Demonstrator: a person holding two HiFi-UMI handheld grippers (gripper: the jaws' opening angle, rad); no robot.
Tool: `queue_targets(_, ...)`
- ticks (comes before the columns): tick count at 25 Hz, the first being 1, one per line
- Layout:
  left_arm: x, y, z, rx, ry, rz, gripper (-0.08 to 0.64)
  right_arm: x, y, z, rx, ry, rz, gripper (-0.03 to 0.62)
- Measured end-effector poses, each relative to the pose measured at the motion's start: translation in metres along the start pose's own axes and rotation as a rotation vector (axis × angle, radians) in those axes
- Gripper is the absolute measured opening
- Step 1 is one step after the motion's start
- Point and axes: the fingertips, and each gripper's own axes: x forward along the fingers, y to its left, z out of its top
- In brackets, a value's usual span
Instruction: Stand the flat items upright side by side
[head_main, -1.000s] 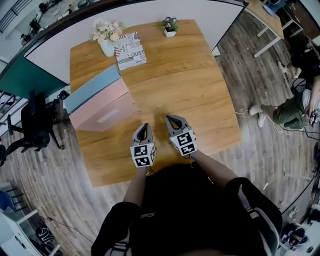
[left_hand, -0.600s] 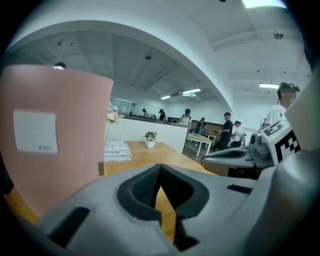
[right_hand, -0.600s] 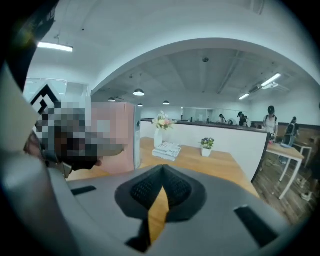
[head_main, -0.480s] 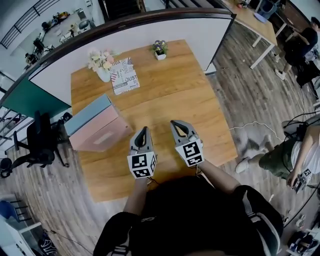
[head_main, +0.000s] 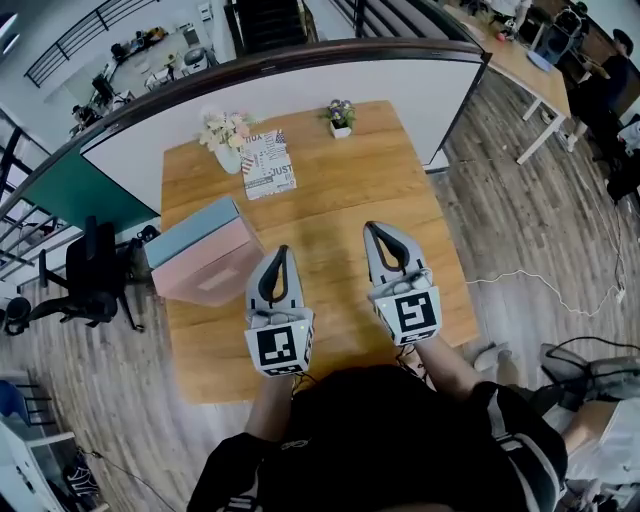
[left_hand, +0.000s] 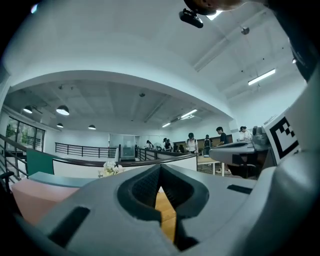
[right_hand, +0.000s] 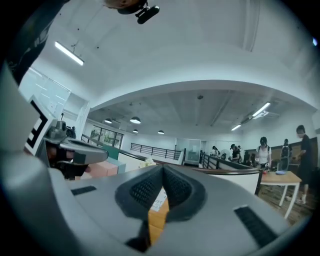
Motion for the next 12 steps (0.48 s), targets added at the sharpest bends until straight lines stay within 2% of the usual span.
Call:
queue_targets(5,-0.005,0.001,-0.011,-0.01,0.032,0.01,0.0,-0.001,0.002,0.0,-0.02,-0.037,0.01,0.005)
queue_targets(12,-0.004,0.001,-0.014,-0.001,0.039,0.013,0.0,-0.001,-0.001,-0.009,-0.013,0.012,0.015,0.003)
